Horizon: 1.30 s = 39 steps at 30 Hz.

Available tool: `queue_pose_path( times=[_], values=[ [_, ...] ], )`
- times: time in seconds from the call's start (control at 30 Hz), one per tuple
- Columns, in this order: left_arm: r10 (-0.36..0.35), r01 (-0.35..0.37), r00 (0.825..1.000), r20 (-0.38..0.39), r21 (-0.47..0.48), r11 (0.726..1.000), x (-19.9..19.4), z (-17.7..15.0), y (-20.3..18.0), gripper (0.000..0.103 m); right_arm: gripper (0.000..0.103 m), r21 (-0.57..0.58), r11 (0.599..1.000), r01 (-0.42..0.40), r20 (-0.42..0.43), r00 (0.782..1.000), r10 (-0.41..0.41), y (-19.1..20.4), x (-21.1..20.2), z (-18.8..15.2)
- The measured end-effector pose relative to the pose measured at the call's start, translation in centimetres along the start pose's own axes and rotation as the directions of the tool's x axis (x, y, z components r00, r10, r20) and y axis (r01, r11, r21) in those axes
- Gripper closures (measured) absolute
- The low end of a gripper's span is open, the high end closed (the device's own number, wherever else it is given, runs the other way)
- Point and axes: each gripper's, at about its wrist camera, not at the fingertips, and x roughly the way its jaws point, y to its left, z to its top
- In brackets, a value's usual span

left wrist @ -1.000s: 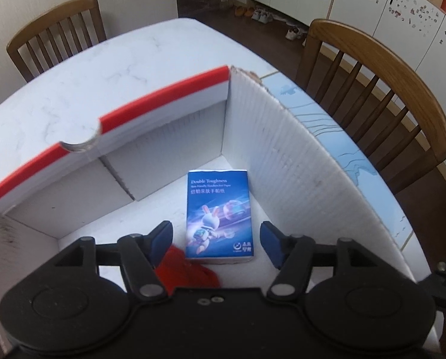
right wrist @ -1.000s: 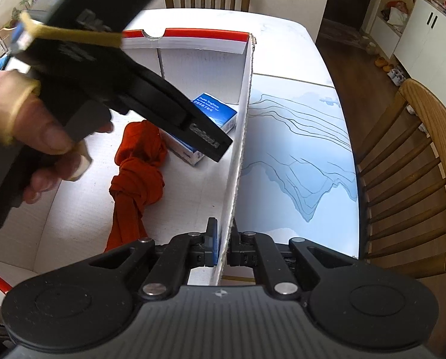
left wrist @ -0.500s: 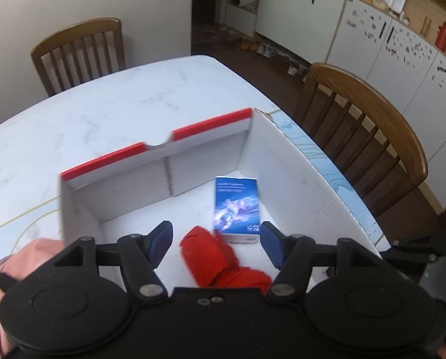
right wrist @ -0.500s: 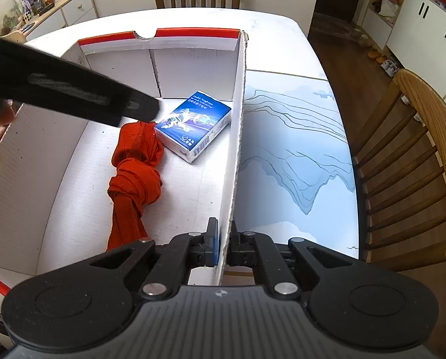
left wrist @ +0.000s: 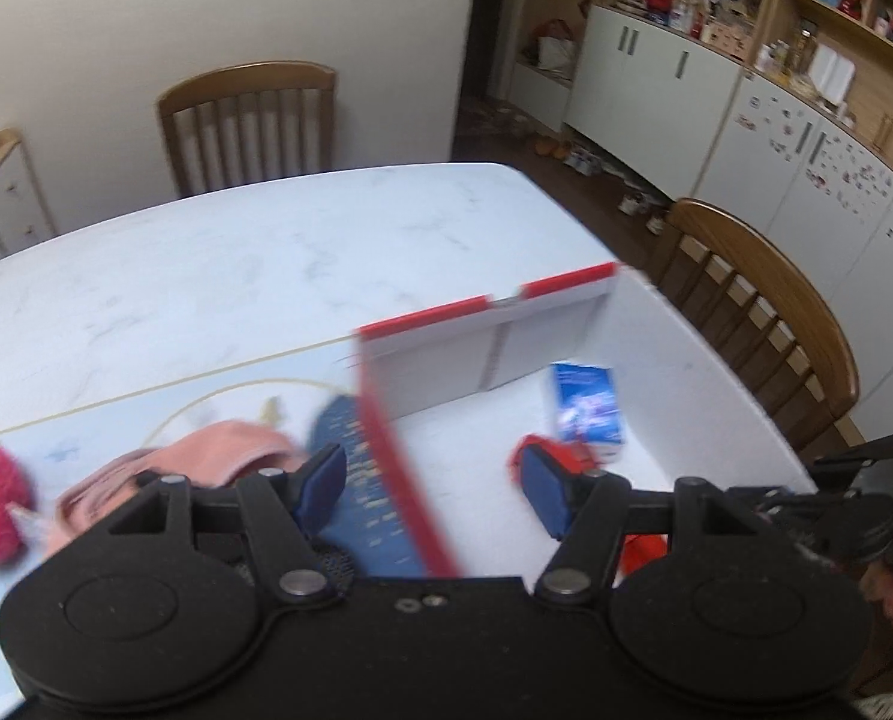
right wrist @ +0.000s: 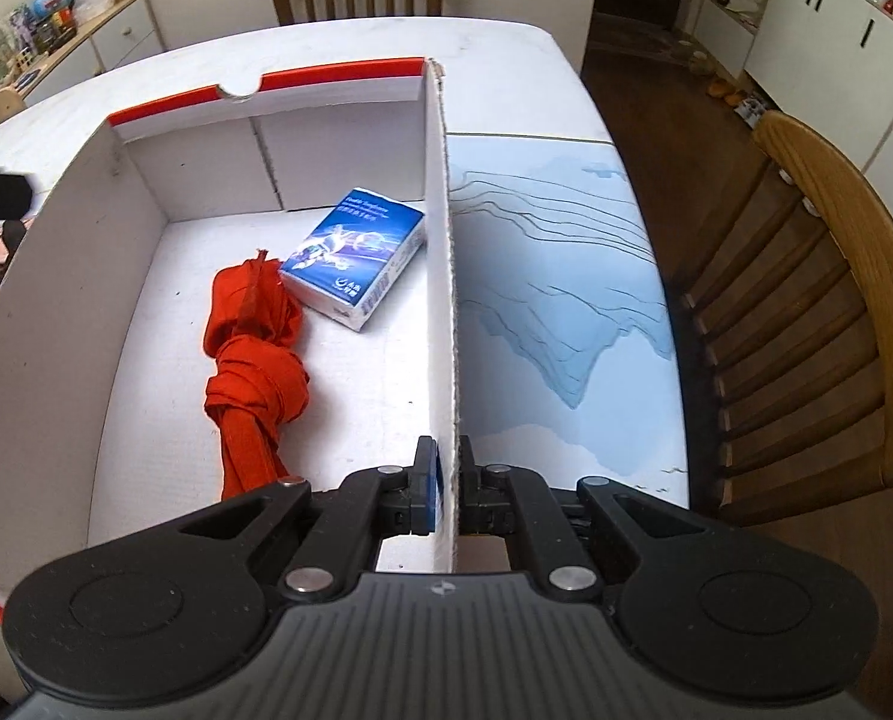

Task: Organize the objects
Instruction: 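Release the tissue pack beside the red cloth and withdraw the left gripper, then grasp the black dotted glove by its cuff with the left gripper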

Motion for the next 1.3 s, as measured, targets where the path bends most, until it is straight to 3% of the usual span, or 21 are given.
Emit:
queue_pose_path(
  times=[0.33, 0.67, 0.83, 0.97, 1.3],
  values=[
    [0.093, -0.096, 0.995, -0.039, -0.088, 0.992, -1.0, -3.9, 6.1, 0.022, 0.099, 0.039, 0.999, 0.000, -0.018, 1.000, 0.000, 0.1, -0.3, -0.3],
    [0.122, -0.134, 0.986, -0.113, -0.106, 0.985, -0.7, -8.0, 8.7, 0.007, 0.098, 0.045, 0.999, 0.018, -0.029, 0.999, -0.016, 0.3, -0.3, -0.5],
    [0.133, -0.150, 0.981, -0.145, -0.120, 0.981, 0.1, -9.1, 9.3, 0.007, 0.098, 0.051, 0.998, 0.021, -0.033, 0.999, -0.020, 0.3, -0.2, -0.4],
    [0.152, -0.165, 0.981, -0.122, -0.102, 0.981, 0.9, -9.2, 9.4, 0.007, 0.098, 0.052, 0.998, 0.022, -0.033, 0.999, -0.020, 0.3, -0.2, -0.4],
    [0.168, -0.176, 0.977, -0.133, -0.049, 0.983, 3.7, -7.4, 8.5, 0.007, 0.098, 0.061, 0.998, 0.025, -0.037, 0.999, -0.023, 0.3, 0.0, -0.3]
  ],
)
